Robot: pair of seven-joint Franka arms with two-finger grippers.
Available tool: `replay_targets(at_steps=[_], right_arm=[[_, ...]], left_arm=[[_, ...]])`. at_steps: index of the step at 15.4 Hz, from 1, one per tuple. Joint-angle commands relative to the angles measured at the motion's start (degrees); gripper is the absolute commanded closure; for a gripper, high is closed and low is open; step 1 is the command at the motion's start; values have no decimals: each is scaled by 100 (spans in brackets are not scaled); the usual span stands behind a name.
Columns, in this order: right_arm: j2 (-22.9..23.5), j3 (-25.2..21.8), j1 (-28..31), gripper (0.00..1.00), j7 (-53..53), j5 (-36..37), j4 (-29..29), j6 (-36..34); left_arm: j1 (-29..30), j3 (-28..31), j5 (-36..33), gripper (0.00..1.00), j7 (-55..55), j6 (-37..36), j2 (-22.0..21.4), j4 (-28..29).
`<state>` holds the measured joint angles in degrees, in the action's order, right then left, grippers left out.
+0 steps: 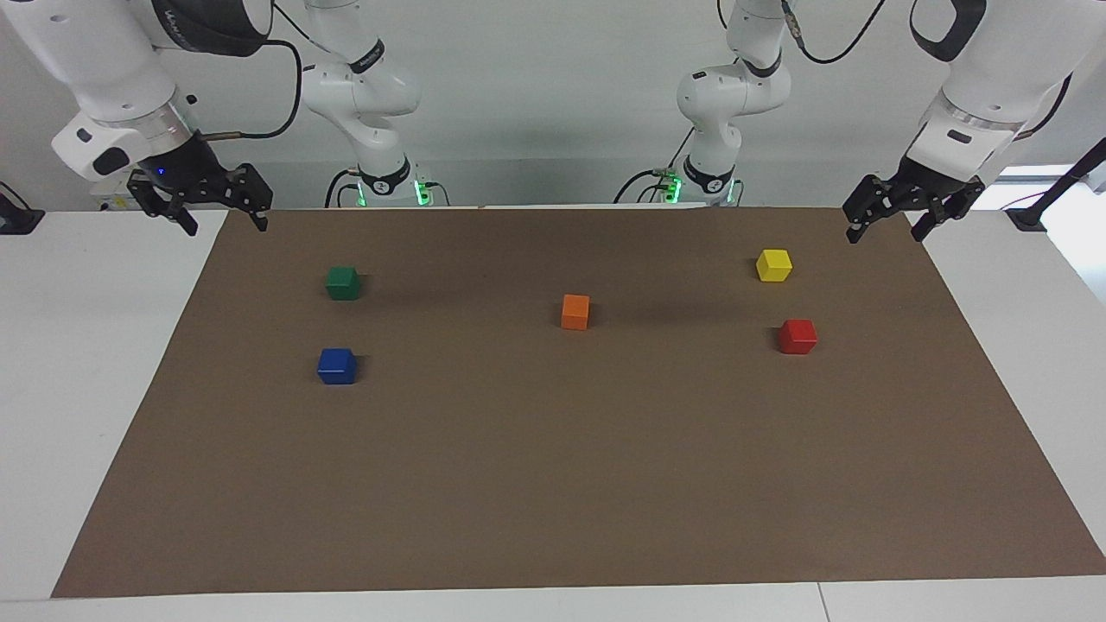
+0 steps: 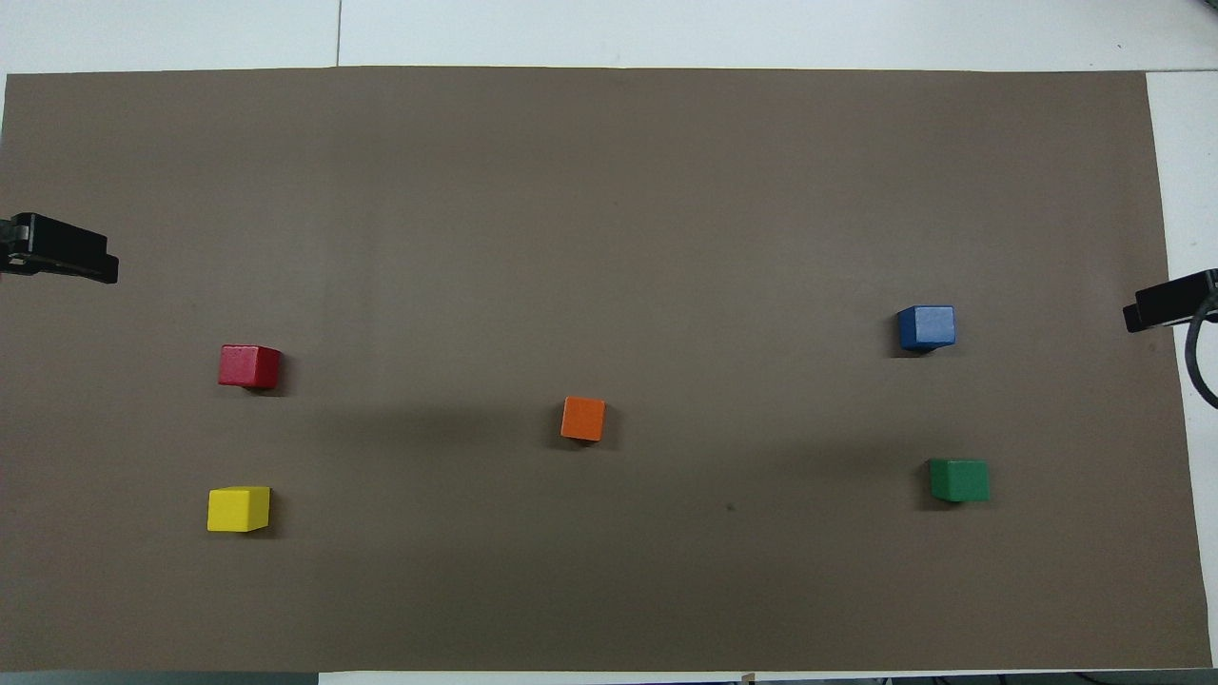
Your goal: Transfer red block to right arm and stack on blue block
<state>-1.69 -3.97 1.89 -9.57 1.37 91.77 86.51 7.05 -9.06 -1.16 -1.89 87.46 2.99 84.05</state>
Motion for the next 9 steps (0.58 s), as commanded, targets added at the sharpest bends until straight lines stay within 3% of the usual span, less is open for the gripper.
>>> replay_targets(at_steps=[1, 4, 6, 9], right_arm=[[-113, -25, -4, 0, 69, -31, 131, 68], [-113, -16, 5, 0, 69, -31, 131, 68], [-113, -16, 5, 0, 69, -31, 131, 68], [-113, -16, 5, 0, 69, -31, 131, 68]], left_arm=[[-45, 19, -16, 0, 5, 87, -88, 173], [-36, 27, -7, 0, -13, 122, -201, 418], [24, 36, 2, 0, -4, 489, -595, 1197], [51, 45, 2, 0, 13, 1763, -1071, 2472]])
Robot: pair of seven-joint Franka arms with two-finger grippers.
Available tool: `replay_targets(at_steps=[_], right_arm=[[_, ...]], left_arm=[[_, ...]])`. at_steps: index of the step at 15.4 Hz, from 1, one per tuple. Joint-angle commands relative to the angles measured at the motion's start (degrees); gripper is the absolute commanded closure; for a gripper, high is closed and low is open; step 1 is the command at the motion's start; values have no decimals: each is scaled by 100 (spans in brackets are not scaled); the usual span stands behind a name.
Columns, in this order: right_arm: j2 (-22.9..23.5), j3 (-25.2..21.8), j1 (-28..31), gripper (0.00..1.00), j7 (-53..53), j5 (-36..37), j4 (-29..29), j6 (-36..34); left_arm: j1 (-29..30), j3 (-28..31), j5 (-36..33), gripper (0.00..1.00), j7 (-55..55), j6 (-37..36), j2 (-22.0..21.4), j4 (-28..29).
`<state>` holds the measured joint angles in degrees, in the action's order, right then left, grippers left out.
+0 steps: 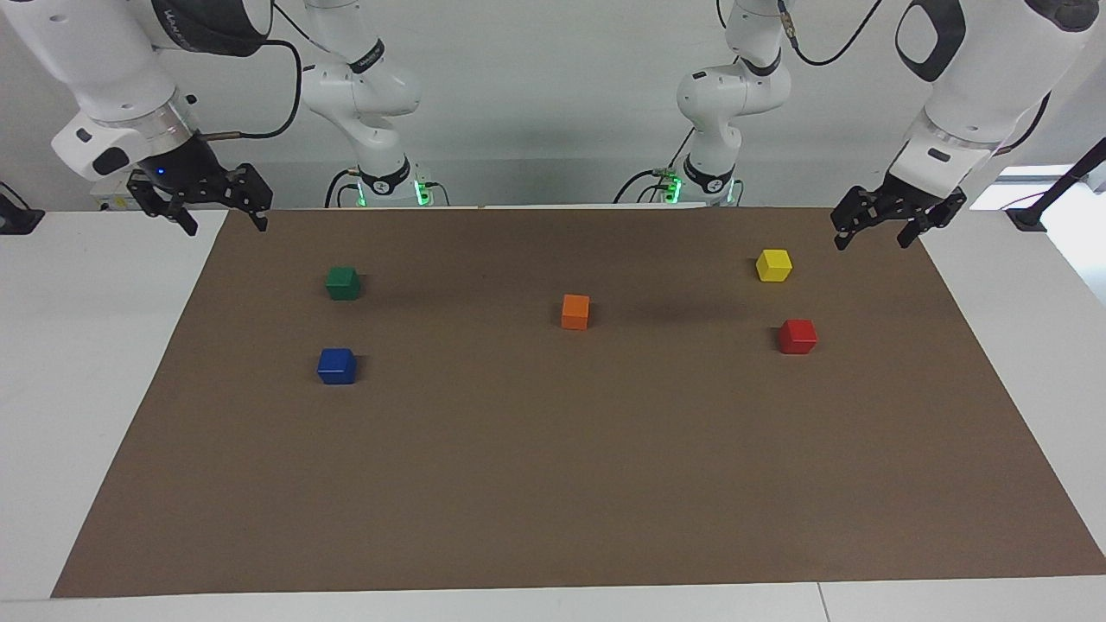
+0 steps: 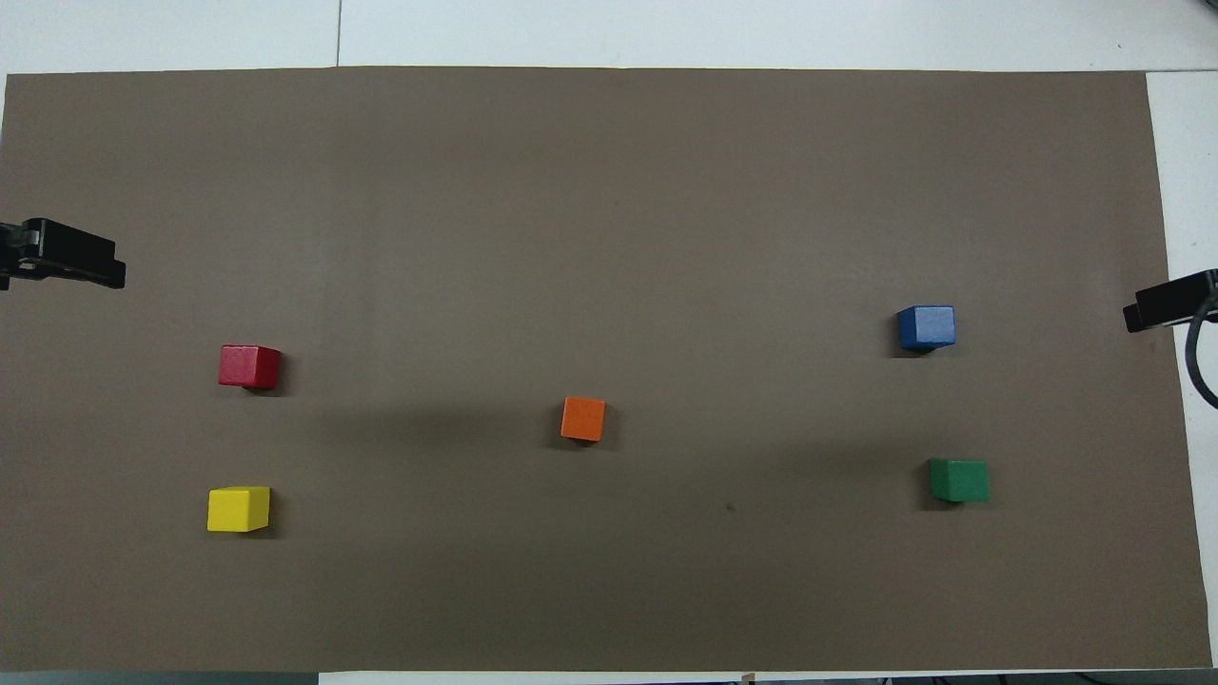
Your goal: Transfer red block to right arm and stack on blue block
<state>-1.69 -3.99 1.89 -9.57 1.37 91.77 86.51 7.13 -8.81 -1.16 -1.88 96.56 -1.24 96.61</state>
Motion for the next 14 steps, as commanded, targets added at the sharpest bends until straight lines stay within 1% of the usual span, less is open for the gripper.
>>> replay_targets(at_steps=[1, 3, 5, 6, 8, 9, 11, 12, 14], right_arm=[[-113, -14, 5, 0, 69, -31, 131, 59], [-121, -14, -4, 0, 43, -31, 139, 50], [-183, -5, -4, 0, 34, -83, 323, 67], [-244, -5, 22, 0, 34, -345, 533, 146], [-428, -14, 48, 0, 34, -951, 1129, 610], [-499, -14, 49, 0, 34, -1241, 1385, 786], [-517, -14, 57, 0, -10, -2066, 1729, 972], [-500, -22, 110, 0, -254, -2470, 1904, 1086], [-421, -22, 285, 0, -799, -3375, 2169, 1219]], left_arm=[[42, 37, 1, 0, 3, 987, -685, 1429], [42, 46, 1, 0, -32, 1267, -571, 1711], [51, 54, -25, 0, -128, 1777, -352, 2106], [95, 54, -16, 0, -163, 2031, -221, 2282], [244, 46, -25, 0, -146, 2515, 43, 2511], [245, 46, -16, 0, -146, 2700, 175, 2573], [236, 46, -16, 0, -129, 2991, 465, 2583], [236, 46, -16, 0, -103, 3140, 545, 2591], [245, 46, -16, 0, -85, 3465, 554, 2871]])
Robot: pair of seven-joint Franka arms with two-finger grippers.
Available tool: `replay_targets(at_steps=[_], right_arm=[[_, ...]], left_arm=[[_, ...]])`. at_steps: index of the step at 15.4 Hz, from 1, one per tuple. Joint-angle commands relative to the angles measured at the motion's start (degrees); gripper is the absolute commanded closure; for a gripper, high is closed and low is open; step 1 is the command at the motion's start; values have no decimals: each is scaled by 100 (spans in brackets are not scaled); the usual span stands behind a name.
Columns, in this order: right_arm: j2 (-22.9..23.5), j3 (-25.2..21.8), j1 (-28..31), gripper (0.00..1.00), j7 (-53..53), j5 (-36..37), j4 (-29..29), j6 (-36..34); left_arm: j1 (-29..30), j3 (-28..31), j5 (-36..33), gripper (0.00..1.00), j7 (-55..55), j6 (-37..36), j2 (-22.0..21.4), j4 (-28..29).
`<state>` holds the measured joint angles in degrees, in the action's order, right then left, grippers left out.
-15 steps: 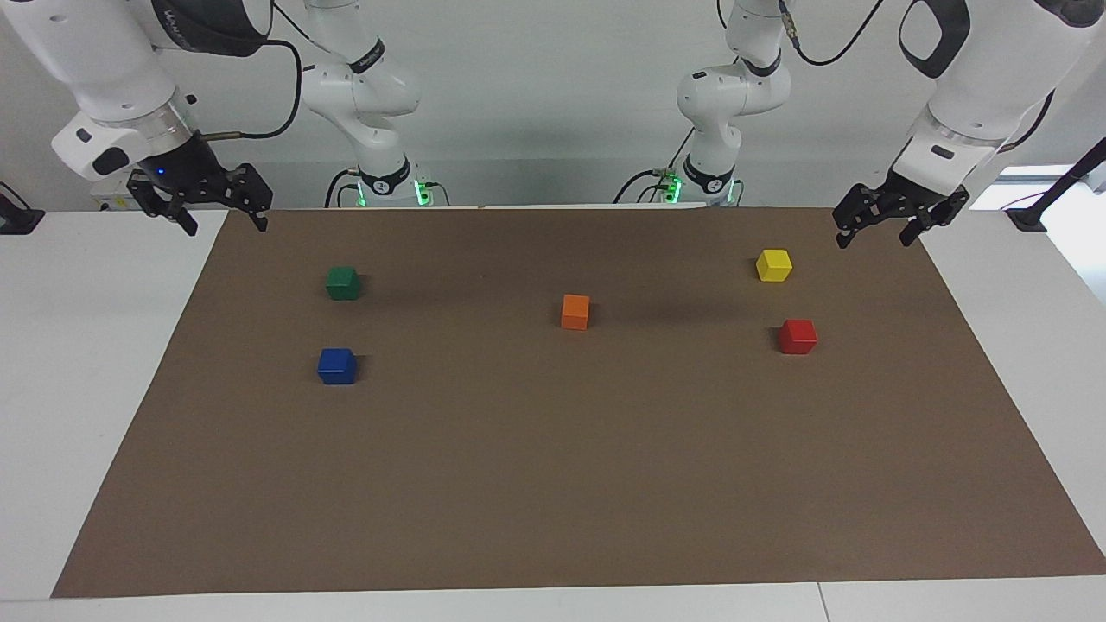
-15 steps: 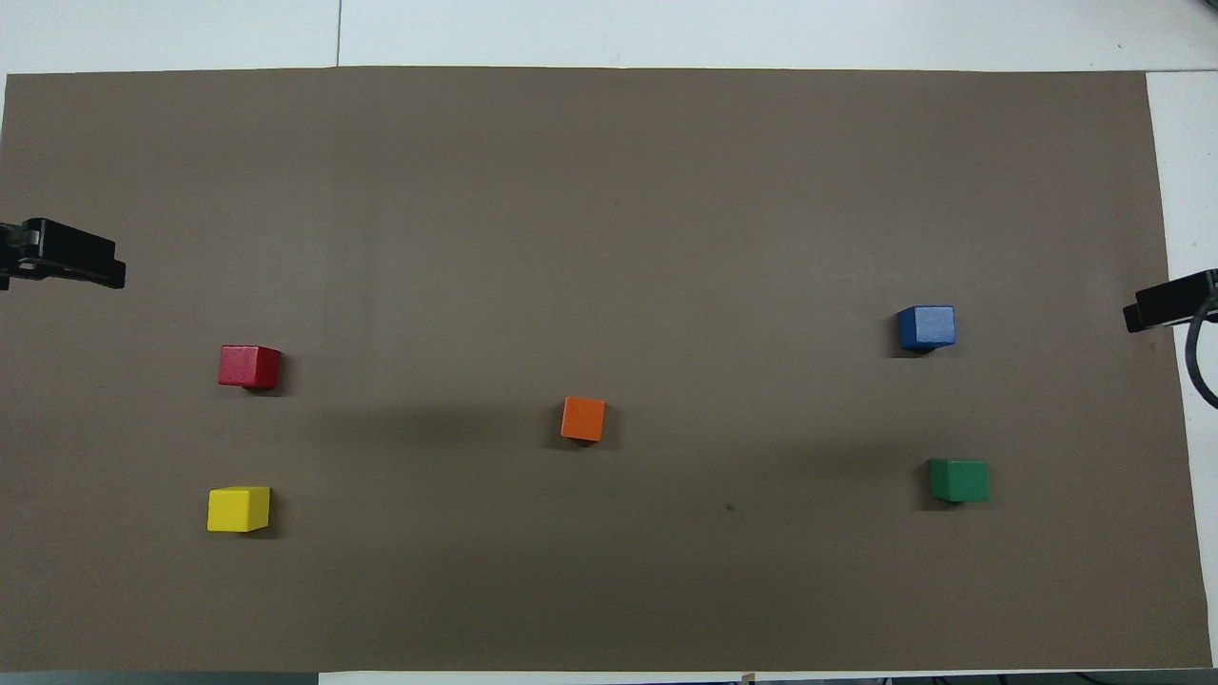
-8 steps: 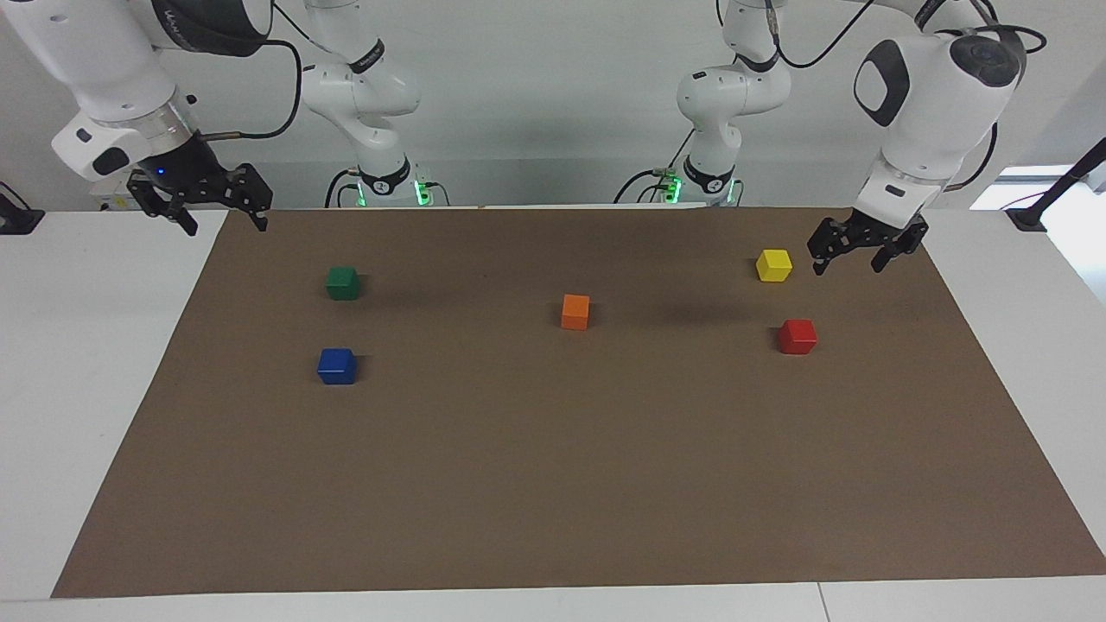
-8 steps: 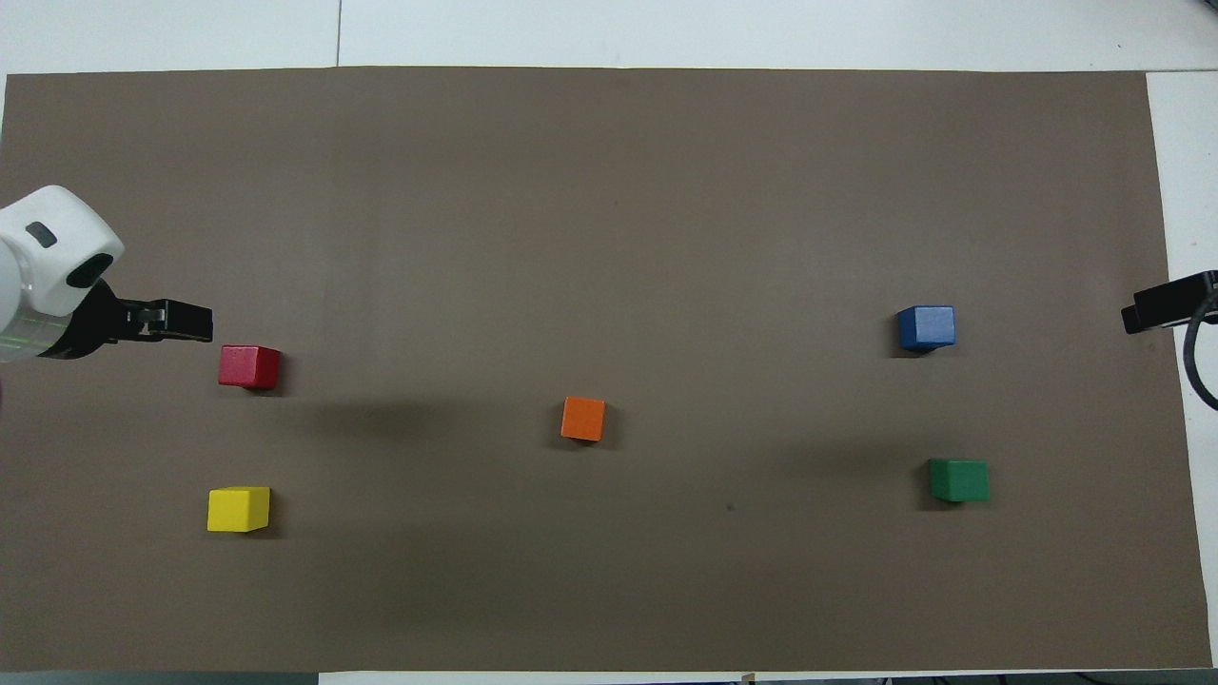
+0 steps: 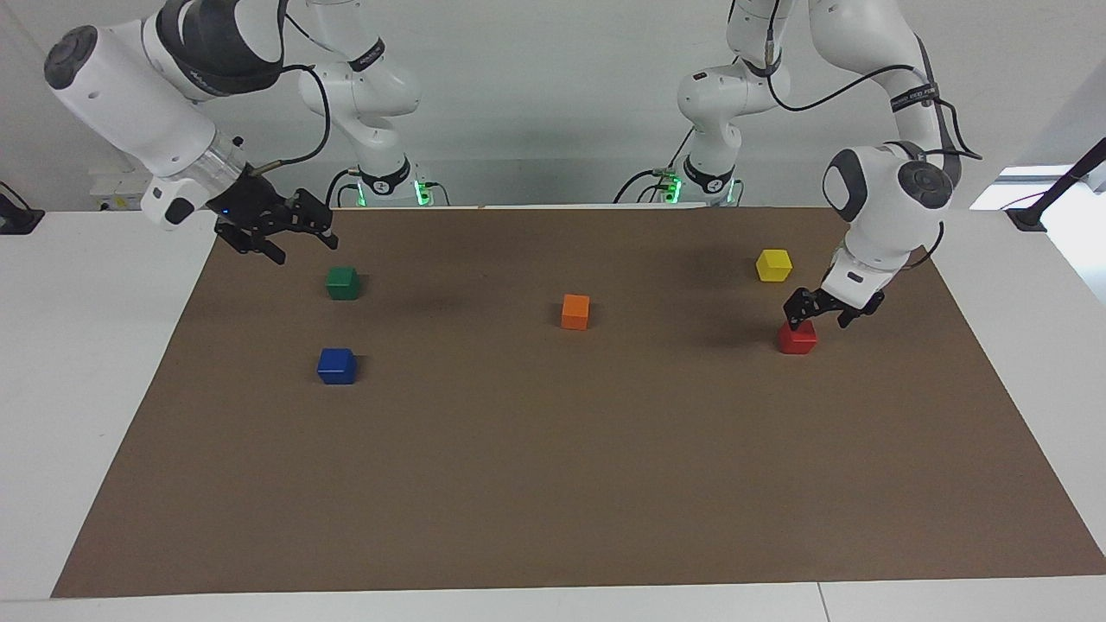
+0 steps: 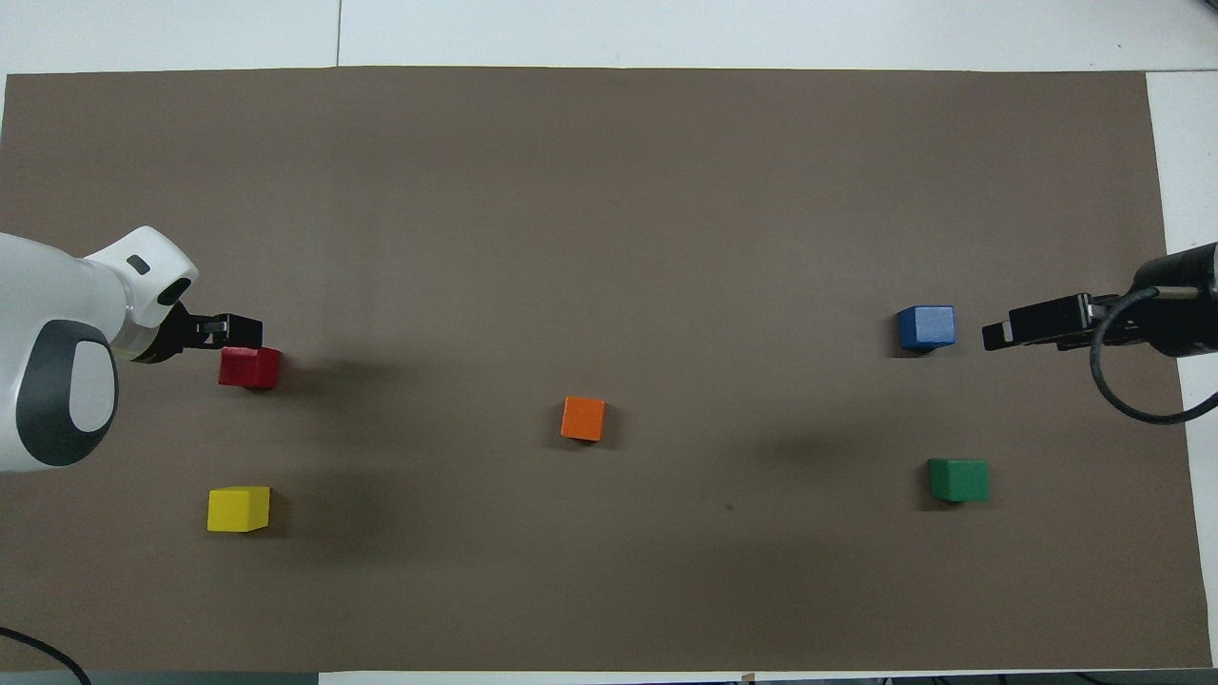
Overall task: Transfer red block to right arm and stack on blue block
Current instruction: 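Grasp the red cube with the left gripper while the right gripper approaches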
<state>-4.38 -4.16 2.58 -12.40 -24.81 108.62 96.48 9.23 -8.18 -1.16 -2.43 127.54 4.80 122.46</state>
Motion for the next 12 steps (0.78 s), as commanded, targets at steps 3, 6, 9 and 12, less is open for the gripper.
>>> replay_targets(at_steps=[3, 6, 9, 12], right_arm=[[174, -6, 489, 0, -1560, -1945, 747, 196], [254, -6, 551, 0, -2221, -3149, 1186, 143], [376, 3, 525, 0, -2767, -4073, 1433, -111], [465, 29, 402, 0, -2795, -4820, 1582, -453]], left_arm=[[52, -8, -16, 0, -38, 763, 12, 541], [52, -8, -16, 0, -73, 799, 48, 726], [52, -8, -16, 0, -73, 1000, 74, 901], [87, -17, -16, 9, -30, 1256, 153, 999]])
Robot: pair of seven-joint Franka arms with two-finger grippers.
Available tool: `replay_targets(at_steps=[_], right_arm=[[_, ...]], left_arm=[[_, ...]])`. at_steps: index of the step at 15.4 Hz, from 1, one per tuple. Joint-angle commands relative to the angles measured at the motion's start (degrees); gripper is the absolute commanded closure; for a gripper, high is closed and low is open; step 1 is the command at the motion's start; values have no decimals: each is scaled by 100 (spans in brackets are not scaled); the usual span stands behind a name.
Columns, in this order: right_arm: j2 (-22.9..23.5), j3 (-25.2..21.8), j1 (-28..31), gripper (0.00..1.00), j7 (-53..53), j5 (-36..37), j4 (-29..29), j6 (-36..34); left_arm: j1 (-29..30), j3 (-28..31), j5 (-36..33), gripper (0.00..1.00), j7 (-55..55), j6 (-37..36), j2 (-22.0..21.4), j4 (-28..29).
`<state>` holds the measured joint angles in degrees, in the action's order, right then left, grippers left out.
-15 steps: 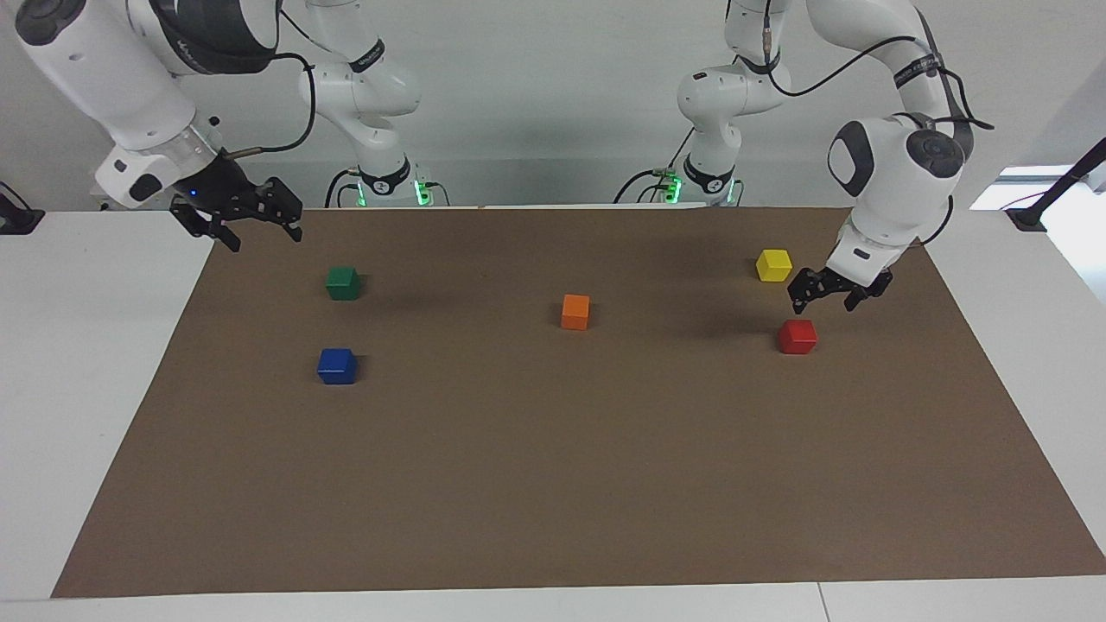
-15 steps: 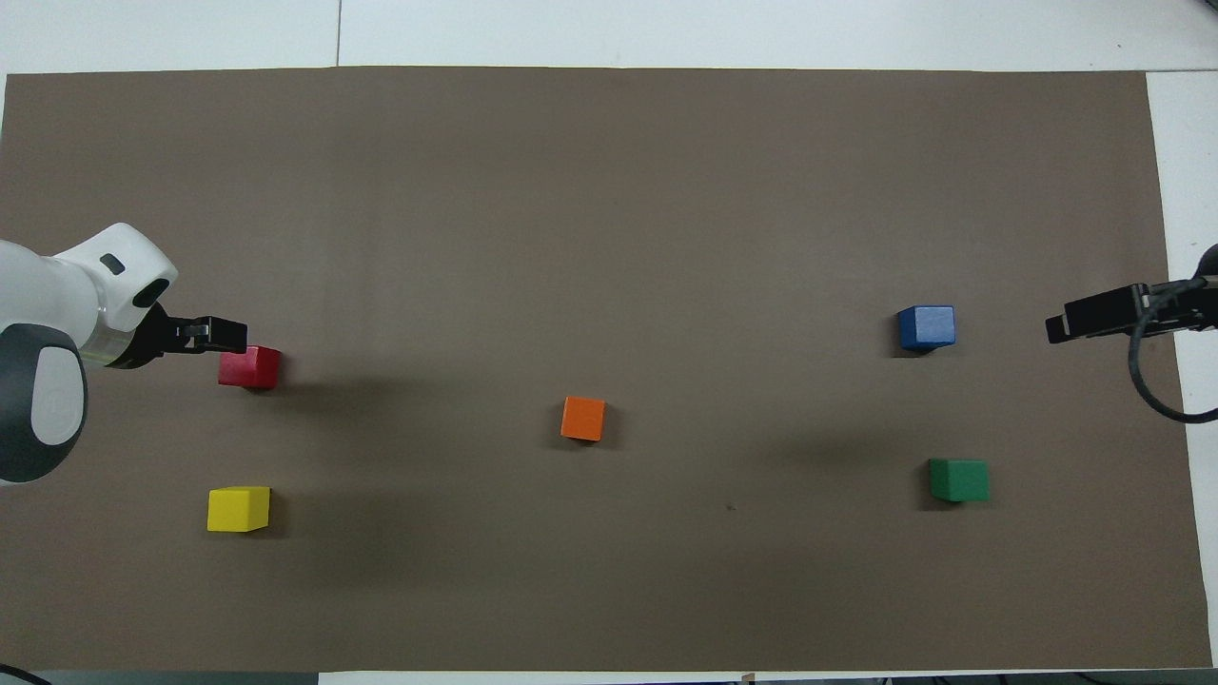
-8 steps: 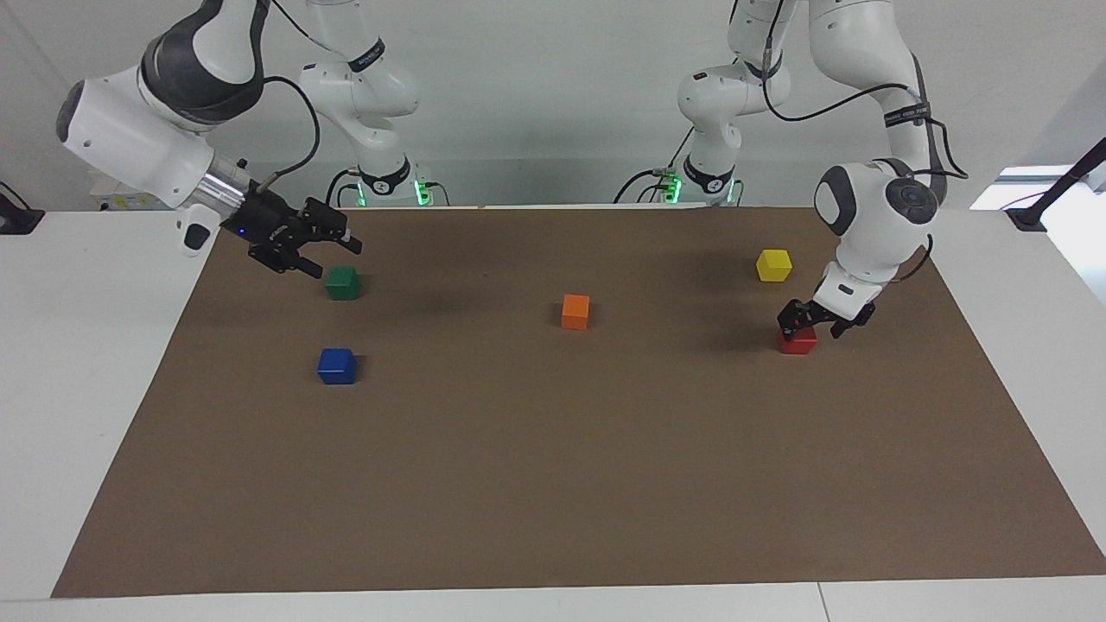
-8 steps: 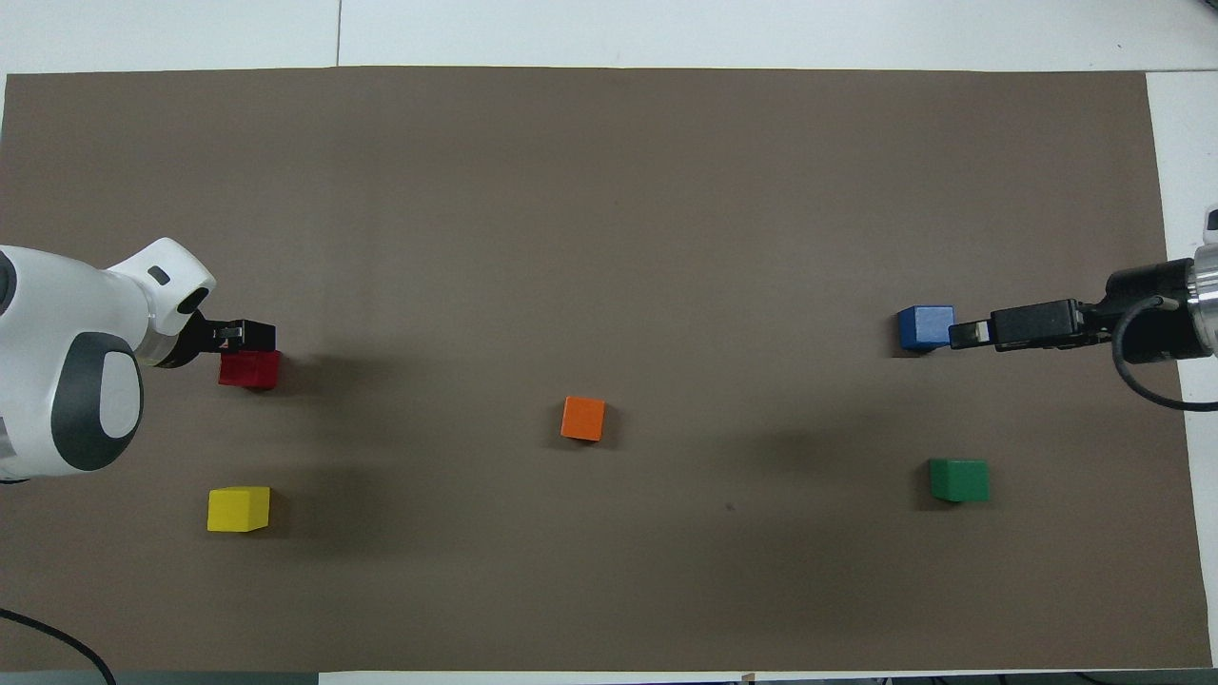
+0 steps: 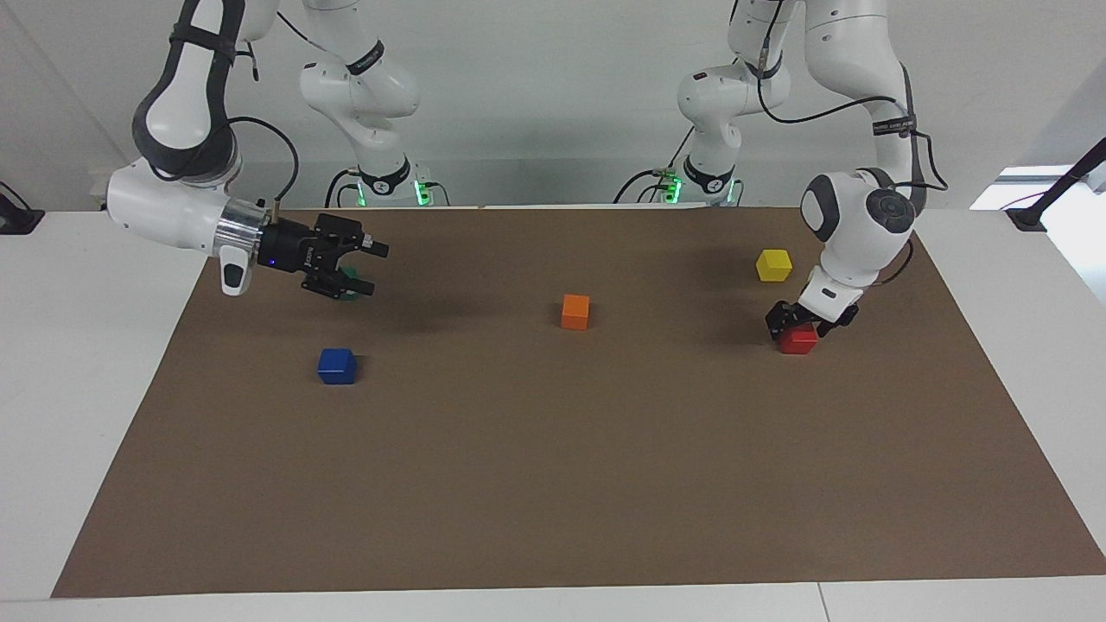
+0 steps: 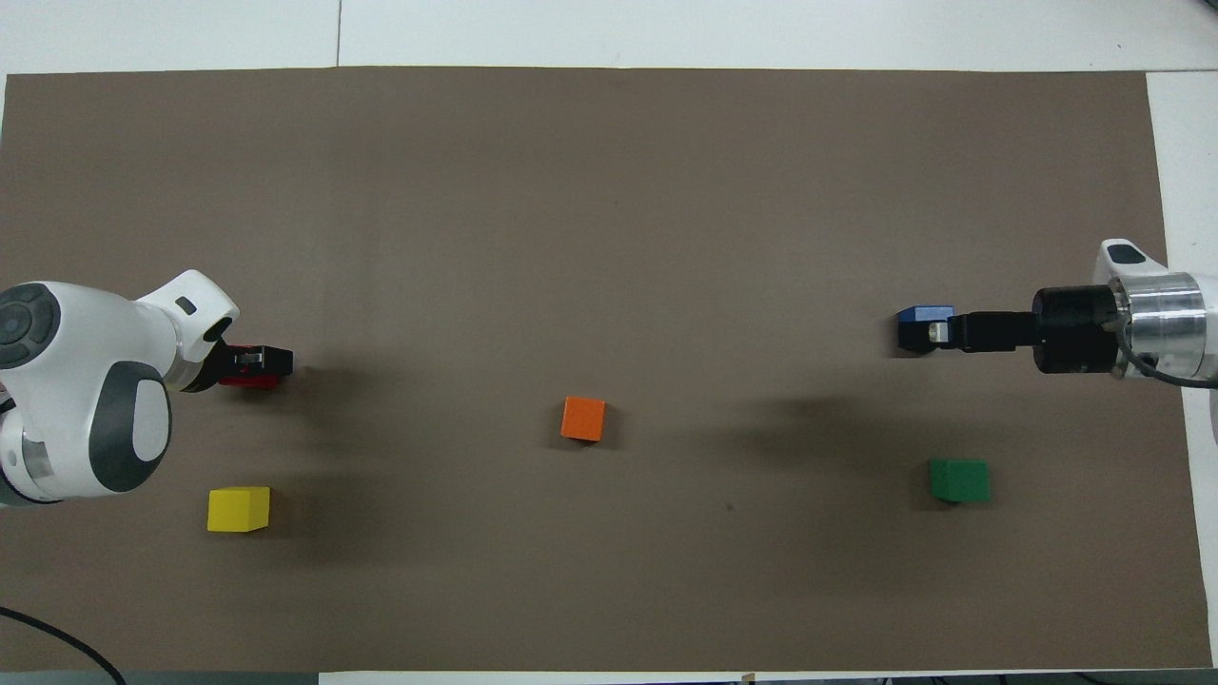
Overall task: Transfer red block to right arm and stack on blue block
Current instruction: 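Lift the red cube with the left gripper toward the right gripper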
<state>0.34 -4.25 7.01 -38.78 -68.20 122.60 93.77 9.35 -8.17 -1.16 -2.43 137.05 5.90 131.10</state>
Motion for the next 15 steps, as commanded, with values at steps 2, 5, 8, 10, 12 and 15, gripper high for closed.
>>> replay_targets(at_steps=[2, 5, 8, 10, 12, 15], right_arm=[[106, 30, -287, 0, -208, -1113, 386, -603], [745, 39, -349, 0, -637, -1878, 422, -1630], [1117, 39, -455, 0, -868, -2433, 431, -2387], [1302, 48, -638, 0, -868, -2890, 492, -2889], [1250, 56, -867, 0, -824, -3601, 711, -3075], [1618, 65, -1446, 0, -833, -4524, 747, -3566]], left_arm=[[67, -19, -7, 54, 162, 296, 87, 100], [111, -45, 28, 100, 304, 60, 104, -83], [-47, -45, 887, 100, 654, -1578, 9, -1074], [-178, -88, 959, 100, 1197, -3019, -219, -1882], [-503, -141, 1160, 100, 2118, -3927, -483, -2429], [-934, -159, 1994, 100, 3743, -4213, -1141, -2572]])
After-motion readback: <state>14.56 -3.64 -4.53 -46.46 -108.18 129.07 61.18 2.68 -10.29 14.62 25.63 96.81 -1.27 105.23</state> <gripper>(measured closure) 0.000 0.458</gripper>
